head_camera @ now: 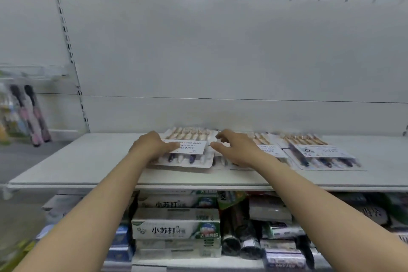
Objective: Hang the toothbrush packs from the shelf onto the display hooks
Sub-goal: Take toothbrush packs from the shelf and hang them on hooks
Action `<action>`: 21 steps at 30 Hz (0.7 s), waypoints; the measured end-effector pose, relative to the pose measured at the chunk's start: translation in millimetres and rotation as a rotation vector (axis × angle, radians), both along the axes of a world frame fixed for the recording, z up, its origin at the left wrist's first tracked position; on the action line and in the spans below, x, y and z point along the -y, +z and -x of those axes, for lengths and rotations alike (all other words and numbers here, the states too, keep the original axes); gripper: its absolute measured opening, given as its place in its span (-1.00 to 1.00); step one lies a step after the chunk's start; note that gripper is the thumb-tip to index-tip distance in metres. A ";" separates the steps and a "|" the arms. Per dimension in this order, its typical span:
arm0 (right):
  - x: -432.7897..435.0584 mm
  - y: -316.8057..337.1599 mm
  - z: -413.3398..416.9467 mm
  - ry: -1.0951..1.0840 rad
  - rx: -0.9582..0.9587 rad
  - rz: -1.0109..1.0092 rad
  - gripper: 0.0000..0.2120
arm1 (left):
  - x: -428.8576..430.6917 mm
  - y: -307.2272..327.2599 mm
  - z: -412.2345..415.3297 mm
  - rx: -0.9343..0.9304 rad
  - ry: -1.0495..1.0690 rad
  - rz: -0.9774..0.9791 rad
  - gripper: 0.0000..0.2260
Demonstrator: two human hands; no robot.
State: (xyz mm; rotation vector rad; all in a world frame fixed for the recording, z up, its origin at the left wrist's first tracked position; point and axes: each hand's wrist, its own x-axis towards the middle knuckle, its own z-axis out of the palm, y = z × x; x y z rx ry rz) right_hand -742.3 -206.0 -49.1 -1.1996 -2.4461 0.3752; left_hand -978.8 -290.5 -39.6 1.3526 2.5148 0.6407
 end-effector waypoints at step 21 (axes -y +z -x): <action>31.8 -29.4 95.3 0.087 -0.110 0.021 -0.45 | 95.6 -18.8 173.6 0.478 0.084 -0.385 -0.67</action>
